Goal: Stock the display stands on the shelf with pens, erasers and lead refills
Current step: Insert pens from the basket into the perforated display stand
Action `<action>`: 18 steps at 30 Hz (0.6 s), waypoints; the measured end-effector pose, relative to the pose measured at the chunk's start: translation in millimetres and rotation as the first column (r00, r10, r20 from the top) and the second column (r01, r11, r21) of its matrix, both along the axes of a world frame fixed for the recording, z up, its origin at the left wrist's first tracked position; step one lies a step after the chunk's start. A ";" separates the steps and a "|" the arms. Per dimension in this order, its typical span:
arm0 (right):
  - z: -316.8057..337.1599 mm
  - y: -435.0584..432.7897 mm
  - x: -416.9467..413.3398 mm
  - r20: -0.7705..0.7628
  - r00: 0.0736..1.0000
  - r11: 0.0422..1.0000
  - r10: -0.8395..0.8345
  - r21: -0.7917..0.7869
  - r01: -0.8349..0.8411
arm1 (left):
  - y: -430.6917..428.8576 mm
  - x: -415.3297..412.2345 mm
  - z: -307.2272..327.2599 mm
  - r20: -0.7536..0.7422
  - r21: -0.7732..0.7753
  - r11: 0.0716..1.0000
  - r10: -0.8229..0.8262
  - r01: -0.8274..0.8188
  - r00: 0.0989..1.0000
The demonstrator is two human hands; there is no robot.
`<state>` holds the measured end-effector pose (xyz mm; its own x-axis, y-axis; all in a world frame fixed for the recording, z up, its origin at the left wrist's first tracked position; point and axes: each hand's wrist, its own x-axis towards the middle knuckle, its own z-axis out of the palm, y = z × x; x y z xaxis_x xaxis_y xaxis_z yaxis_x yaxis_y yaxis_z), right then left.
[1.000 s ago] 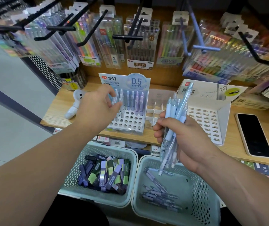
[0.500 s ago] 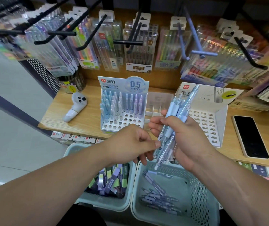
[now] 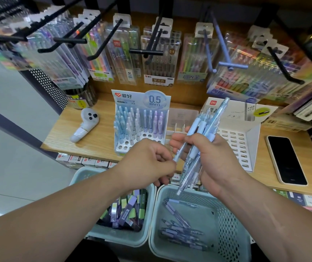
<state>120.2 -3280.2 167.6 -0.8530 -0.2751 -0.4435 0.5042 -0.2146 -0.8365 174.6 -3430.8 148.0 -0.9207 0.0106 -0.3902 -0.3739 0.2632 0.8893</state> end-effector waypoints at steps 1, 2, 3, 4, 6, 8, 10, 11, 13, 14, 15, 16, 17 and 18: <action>0.1 0.1 -1.4 -0.013 1.000 1.000 -0.015 0.008 0.015 | -0.7 -1.1 1.2 0.001 0.015 1.000 0.025 -0.025 1.000; 0.4 0.3 -2.5 -0.019 0.999 0.999 -0.035 0.012 0.035 | -1.7 -2.0 2.6 0.002 0.032 0.998 0.047 -0.047 0.999; 0.2 0.3 -3.5 -0.019 0.998 0.998 -0.054 0.016 0.054 | -2.4 -3.0 3.8 0.002 0.048 0.997 0.068 -0.068 0.998; 0.2 0.4 -4.1 -0.018 0.998 0.997 -0.066 0.025 0.067 | -3.3 -3.8 4.7 -0.001 0.064 0.994 0.091 -0.091 0.996; -0.9 0.5 -5.1 -0.014 0.997 0.995 -0.075 0.059 0.075 | -4.7 -4.2 6.0 -0.020 0.089 0.987 0.140 -0.137 0.990; -1.5 1.2 -6.2 -0.013 0.997 0.992 -0.082 0.093 0.083 | -5.7 -3.8 6.9 -0.055 0.118 0.975 0.195 -0.187 0.979; -1.6 1.8 -7.5 -0.009 0.995 0.989 -0.096 0.112 0.097 | -6.2 -3.1 7.6 -0.065 0.170 0.956 0.253 -0.239 0.965; -1.5 1.6 -8.0 -0.008 0.995 0.988 -0.097 0.116 0.097 | -6.2 -2.6 8.0 -0.062 0.195 0.946 0.276 -0.260 0.959; -1.4 0.7 -8.0 -0.013 0.997 0.989 -0.081 0.123 0.082 | -6.5 -1.9 8.8 -0.063 0.217 0.931 0.314 -0.294 0.947; -1.7 0.2 -7.6 -0.015 0.997 0.989 -0.069 0.127 0.071 | -7.3 -1.8 9.6 -0.071 0.219 0.924 0.337 -0.315 0.939; -2.2 -0.3 -6.8 -0.015 0.998 0.989 -0.056 0.133 0.058 | -9.2 -1.9 10.7 -0.084 0.220 0.914 0.365 -0.340 0.927; -2.6 -0.5 -5.7 -0.013 0.999 0.989 -0.040 0.142 0.042 | -12.4 -2.0 12.4 -0.101 0.216 0.904 0.396 -0.368 0.913; -2.9 -0.7 -4.6 -0.010 1.000 0.987 -0.022 0.156 0.023 | -17.0 -2.2 14.4 -0.121 0.209 0.893 0.428 -0.398 0.896; -3.2 -0.8 -3.5 -0.006 1.000 0.985 -0.002 0.172 0.003 | -22.9 -2.5 16.1 -0.145 0.201 0.883 0.455 -0.424 0.878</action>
